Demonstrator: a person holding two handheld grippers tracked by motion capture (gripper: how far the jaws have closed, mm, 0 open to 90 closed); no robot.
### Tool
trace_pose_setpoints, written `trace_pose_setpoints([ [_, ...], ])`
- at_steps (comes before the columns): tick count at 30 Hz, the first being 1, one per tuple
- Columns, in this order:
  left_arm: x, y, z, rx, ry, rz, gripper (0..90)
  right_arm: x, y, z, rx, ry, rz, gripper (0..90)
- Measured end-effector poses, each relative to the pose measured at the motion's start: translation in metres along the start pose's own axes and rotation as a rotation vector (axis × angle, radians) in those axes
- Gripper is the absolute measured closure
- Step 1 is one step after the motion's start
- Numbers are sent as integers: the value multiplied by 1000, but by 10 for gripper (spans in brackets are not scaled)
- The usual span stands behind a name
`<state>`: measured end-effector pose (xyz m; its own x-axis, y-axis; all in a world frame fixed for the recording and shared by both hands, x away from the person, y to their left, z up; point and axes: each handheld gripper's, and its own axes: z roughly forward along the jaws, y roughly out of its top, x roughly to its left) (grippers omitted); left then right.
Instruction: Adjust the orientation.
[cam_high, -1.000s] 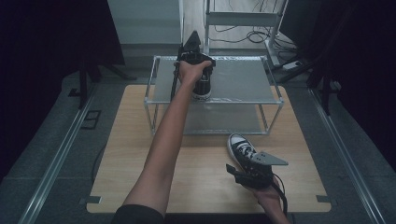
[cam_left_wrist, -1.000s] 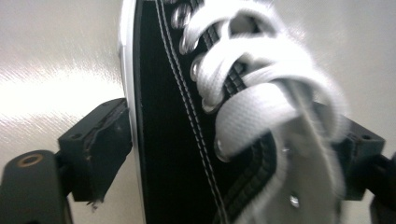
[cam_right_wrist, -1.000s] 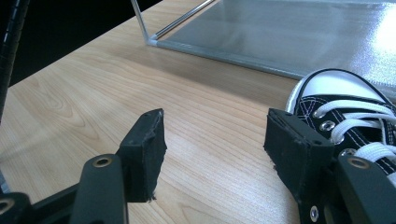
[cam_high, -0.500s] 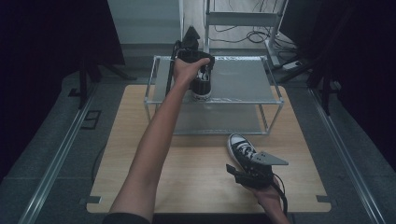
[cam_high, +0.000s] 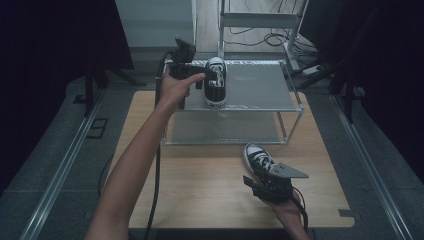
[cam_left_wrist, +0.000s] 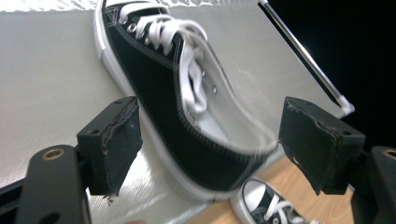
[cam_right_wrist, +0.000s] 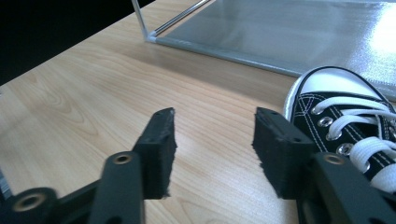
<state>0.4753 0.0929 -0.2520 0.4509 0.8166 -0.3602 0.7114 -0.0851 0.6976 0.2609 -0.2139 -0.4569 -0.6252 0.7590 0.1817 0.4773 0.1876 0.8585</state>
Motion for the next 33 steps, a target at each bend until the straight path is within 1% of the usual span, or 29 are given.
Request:
trace_pose_setpoints([
  [3, 6, -13, -9, -20, -30, 6, 216, 3, -1, -4, -3, 4, -23, 595],
  [5, 8, -21, -14, -20, -36, 27, 220, 6, -1, -7, -1, 9, -41, 656],
  [6, 9, -25, -16, -17, -33, 39, 222, 8, -3, -11, 4, 11, -53, 707],
  [7, 10, -29, -17, -22, -33, 46, 222, 8, -3, -11, 4, 11, -53, 707],
  [9, 12, -36, -20, -19, -57, 52, 226, 11, -7, -16, 19, 3, -73, 760],
  [10, 13, -39, -21, -18, -64, 57, 226, 11, -7, -16, 19, 3, -73, 760],
  [13, 13, -49, -23, -12, -59, 85, 230, 12, -15, -23, 33, -8, -81, 797],
  [18, 13, -65, -24, -5, -80, 112, 237, 7, -31, -34, 55, -31, -68, 836],
  [20, 14, -72, -24, -3, -94, 113, 245, 4, -37, -38, 59, -45, -62, 843],
  [25, 18, -89, -24, 0, -111, 113, 245, -1, -46, -44, 96, -52, -48, 878],
  [27, 20, -97, -23, 4, -125, 112, 245, -3, -50, -46, 122, -61, -48, 886],
  [29, 22, -107, -22, 8, -129, 116, 245, -6, -54, -47, 143, -77, -46, 890],
  [32, 24, -120, -22, 12, -133, 124, 245, -12, -60, -50, 149, -115, -47, 900],
  [33, 25, -125, -22, 13, -136, 125, 245, -15, -61, -52, 142, -105, -33, 900],
])
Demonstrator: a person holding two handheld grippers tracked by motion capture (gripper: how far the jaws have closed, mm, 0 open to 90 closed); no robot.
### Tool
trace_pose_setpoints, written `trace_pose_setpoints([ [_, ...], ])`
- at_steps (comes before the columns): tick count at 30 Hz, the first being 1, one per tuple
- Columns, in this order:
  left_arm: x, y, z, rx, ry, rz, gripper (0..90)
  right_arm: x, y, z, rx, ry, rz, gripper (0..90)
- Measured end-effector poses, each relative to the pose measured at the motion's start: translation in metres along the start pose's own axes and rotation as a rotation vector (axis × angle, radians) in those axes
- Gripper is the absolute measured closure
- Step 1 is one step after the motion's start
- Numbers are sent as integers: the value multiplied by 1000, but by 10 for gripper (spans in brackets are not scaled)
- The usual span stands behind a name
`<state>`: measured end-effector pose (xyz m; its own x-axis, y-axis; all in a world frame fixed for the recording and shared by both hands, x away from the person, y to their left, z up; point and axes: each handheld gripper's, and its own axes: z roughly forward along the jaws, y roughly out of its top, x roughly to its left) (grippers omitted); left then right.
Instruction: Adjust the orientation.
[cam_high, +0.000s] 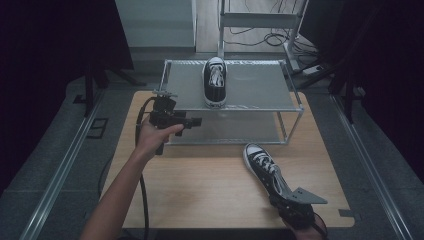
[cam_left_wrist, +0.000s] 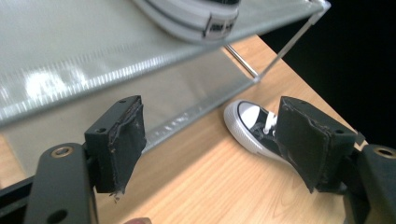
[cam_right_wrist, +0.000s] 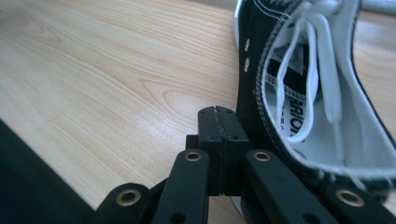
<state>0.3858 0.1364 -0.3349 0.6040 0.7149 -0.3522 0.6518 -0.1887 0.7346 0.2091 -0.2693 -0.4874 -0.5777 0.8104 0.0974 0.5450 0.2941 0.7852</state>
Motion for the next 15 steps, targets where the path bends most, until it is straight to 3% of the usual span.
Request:
trace_pose_setpoints([
  [3, 1, -15, 1, 11, -5, 6, 245, -7, -2, -3, -7, 14, 22, 900],
  [10, 5, -47, 5, 25, -18, 6, 244, -27, -5, -10, -21, -33, 59, 900],
  [14, 6, -56, 8, 29, -21, 0, 244, -27, -4, -10, -36, -23, 74, 874],
  [15, 7, -55, 9, 33, -19, 0, 244, -26, -1, -10, -45, 2, 80, 846],
])
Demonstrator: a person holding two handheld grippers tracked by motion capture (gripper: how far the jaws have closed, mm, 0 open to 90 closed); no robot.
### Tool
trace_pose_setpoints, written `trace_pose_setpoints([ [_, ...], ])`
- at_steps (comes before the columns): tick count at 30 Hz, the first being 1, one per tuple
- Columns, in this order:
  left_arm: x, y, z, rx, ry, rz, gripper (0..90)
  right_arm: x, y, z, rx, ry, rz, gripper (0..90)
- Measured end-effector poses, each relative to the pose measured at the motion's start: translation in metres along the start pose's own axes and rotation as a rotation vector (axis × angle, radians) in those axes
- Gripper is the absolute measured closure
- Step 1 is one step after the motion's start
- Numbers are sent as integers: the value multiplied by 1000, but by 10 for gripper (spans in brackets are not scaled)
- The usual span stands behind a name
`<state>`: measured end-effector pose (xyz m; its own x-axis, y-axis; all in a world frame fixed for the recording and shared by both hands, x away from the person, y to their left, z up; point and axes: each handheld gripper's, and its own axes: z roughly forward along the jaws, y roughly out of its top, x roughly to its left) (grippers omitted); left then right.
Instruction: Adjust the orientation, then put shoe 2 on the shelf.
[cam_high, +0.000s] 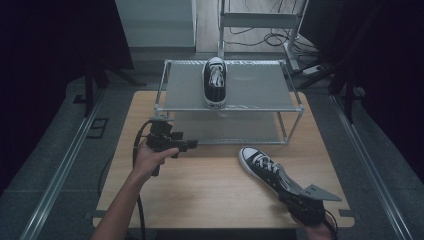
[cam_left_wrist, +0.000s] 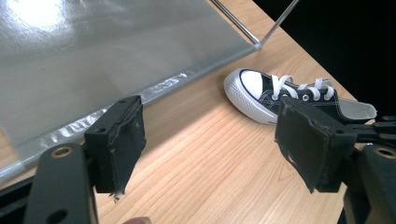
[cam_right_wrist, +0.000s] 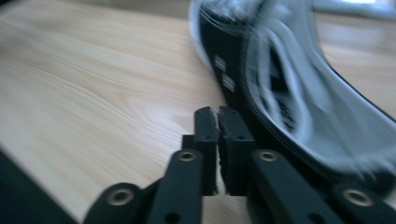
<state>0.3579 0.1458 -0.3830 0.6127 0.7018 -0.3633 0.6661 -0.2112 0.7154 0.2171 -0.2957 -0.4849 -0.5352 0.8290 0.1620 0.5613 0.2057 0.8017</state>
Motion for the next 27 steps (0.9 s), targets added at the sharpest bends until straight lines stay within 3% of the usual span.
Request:
trace_pose_setpoints([
  [1, 0, 1, 1, 1, 2, 0, 244, 3, 4, 0, -12, 21, -3, 815],
  [4, 1, 1, 1, 5, -7, 0, 244, 11, 20, -4, -50, 8, -42, 646],
  [6, 3, 0, 1, 7, -4, -1, 244, 10, 37, -7, -76, 4, -58, 473],
  [7, 3, -1, 1, 10, 0, -2, 244, 10, 37, -7, -76, 4, -58, 473],
  [9, 3, -3, 1, 10, 7, -2, 243, 7, 49, -7, -71, -19, -72, 390],
  [12, 1, -7, 1, 8, 5, -1, 243, -5, 66, -7, -48, -14, -82, 298],
  [16, -2, -13, 3, 12, 19, 4, 239, -17, 81, -2, -1, 14, -73, 249],
  [19, -4, -17, 5, 5, 56, 17, 244, -24, 88, 6, 49, 43, -62, 243],
  [23, -5, -23, 9, 0, 42, 17, 244, -35, 93, 16, 102, 35, -56, 243],
  [25, -6, -26, 10, -5, 57, 26, 255, -41, 95, 19, 126, 46, -41, 237],
  [27, -8, -29, 12, -5, 46, 25, 255, -47, 97, 24, 155, 59, -27, 218],
])
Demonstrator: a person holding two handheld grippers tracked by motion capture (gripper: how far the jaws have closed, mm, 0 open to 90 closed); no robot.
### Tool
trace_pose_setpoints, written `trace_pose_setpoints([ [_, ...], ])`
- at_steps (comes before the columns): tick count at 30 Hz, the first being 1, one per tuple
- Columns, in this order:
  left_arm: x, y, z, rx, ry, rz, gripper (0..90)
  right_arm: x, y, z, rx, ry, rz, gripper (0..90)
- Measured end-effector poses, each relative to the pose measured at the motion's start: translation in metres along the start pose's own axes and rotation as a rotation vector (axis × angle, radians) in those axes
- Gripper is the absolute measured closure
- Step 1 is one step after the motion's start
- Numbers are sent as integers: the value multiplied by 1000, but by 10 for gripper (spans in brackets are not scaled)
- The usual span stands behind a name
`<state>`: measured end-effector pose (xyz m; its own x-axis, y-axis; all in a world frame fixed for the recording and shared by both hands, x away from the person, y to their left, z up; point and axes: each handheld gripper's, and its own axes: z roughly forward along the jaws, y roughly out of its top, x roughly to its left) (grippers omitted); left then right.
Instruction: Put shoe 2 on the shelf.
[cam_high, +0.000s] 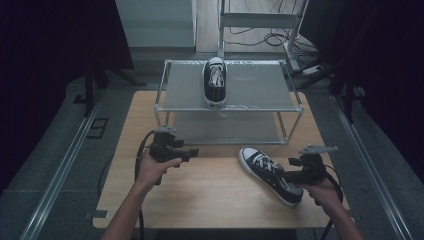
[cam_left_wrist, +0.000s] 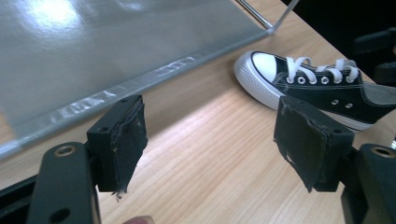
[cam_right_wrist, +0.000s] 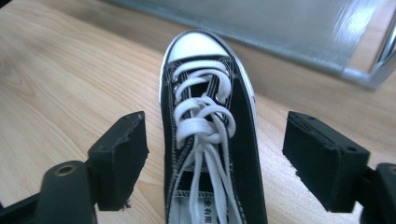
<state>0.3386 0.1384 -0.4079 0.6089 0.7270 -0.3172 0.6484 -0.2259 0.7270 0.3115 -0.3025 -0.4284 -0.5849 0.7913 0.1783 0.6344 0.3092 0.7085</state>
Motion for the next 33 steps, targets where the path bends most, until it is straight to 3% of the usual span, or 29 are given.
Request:
trace_pose_setpoints([
  [4, -2, -7, 4, 4, -8, -2, 255, -8, 4, 9, 48, 30, 24, 207],
  [8, -1, -14, 7, 4, -26, -23, 253, -5, 10, 19, 106, 47, 9, 183],
  [14, 3, -29, 16, -4, -68, -78, 250, -1, 16, 39, 222, 14, -17, 120],
  [22, 3, -37, 27, 24, -74, -82, 251, 3, 17, 58, 343, -5, -32, 79],
  [33, 5, -41, 27, 23, -66, -96, 251, 9, 16, 76, 509, -97, -68, 83],
])
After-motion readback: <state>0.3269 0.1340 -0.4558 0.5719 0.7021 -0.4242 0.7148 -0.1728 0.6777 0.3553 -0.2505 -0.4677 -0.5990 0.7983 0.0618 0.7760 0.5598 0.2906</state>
